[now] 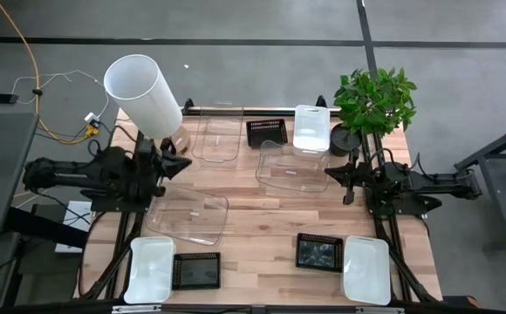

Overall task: Stack baskets by color
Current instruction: Stack the bottom transparent bin on top of the top transparent bin

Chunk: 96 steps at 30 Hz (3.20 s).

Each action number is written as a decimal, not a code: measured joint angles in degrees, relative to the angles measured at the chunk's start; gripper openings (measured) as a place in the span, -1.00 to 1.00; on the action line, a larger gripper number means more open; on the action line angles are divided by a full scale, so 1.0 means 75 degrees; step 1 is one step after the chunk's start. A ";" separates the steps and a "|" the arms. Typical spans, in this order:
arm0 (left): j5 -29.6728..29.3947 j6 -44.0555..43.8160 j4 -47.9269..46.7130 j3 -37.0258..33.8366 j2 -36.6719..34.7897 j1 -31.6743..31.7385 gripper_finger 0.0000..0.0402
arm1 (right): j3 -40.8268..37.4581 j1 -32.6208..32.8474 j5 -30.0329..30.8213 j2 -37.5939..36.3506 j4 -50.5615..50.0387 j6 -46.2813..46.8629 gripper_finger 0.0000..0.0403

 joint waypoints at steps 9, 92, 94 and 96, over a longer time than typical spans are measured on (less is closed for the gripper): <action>-0.0042 0.1223 -0.1662 0.2273 0.1856 -0.0761 -1.00 | 0.0002 0.0000 0.0000 0.0000 0.0000 0.0003 -1.00; -0.0322 0.2022 -0.7432 0.3465 0.4467 -0.1835 -0.68 | 0.8935 0.1563 -0.0785 0.7888 -0.7084 0.4830 -0.64; -0.0205 0.2206 -0.7740 0.3465 0.4756 -0.1734 -0.53 | 0.8935 0.1667 -0.0539 0.7888 -0.7219 0.4925 -0.57; -0.0202 0.2398 -0.8055 0.3465 0.5026 -0.1652 -0.38 | 0.8935 0.1771 -0.0212 0.7888 -0.7275 0.5089 -0.52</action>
